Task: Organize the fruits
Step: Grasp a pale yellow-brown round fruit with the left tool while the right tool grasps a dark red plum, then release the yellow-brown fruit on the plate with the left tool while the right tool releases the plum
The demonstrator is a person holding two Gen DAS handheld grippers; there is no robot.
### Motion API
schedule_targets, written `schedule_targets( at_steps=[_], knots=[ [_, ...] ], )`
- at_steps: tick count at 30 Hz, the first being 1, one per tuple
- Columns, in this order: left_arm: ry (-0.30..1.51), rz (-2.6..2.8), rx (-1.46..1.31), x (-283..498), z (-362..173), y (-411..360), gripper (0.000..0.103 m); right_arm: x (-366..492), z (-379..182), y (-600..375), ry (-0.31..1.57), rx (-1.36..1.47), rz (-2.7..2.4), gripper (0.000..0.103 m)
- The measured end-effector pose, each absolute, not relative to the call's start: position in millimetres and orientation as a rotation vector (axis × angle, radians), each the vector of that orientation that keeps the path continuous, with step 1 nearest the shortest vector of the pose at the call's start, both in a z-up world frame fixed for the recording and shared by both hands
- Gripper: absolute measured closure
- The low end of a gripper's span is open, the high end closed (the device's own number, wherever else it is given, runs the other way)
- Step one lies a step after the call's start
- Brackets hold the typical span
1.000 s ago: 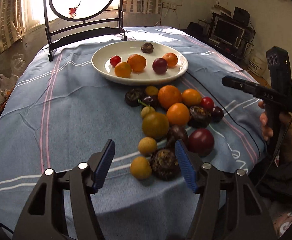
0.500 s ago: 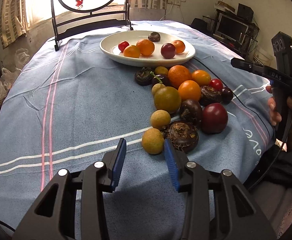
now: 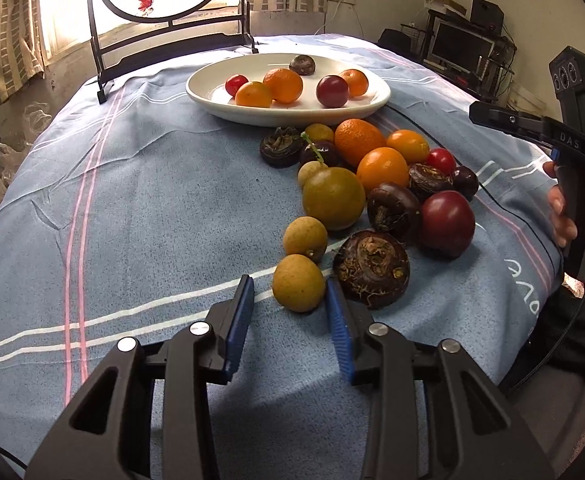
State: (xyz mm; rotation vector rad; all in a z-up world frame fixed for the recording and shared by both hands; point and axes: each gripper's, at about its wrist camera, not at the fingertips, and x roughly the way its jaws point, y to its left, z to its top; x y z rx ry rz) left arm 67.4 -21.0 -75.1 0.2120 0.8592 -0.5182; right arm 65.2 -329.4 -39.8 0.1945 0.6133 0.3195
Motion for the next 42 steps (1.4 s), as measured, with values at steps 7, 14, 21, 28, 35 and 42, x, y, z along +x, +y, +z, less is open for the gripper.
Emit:
schedule_targets(
  at_steps=[7, 14, 21, 28, 35, 42],
  knots=[
    [0.815, -0.512, 0.171, 54, -64, -13, 0.078, 56, -38, -319, 0.614, 0.173, 0.391, 0.039],
    [0.775, -0.494, 0.119, 48, -40, 1, 0.078, 22, -49, -247, 0.72, 0.023, 0.526, 0.04],
    [0.765, -0.503, 0.103, 44, -39, 2, 0.078, 34, -61, -223, 0.809, 0.038, 0.538, 0.043],
    [0.768, -0.504, 0.099, 42, -42, 4, 0.078, 42, -63, -218, 0.799, 0.063, 0.523, 0.064],
    [0.753, -0.509, 0.064, 42, -37, 11, 0.078, 24, -45, -236, 0.73, 0.12, 0.567, 0.064],
    [0.701, -0.535, 0.026, 71, -6, -2, 0.078, 50, 6, -283, 0.631, 0.2, 0.512, 0.064]
  ],
)
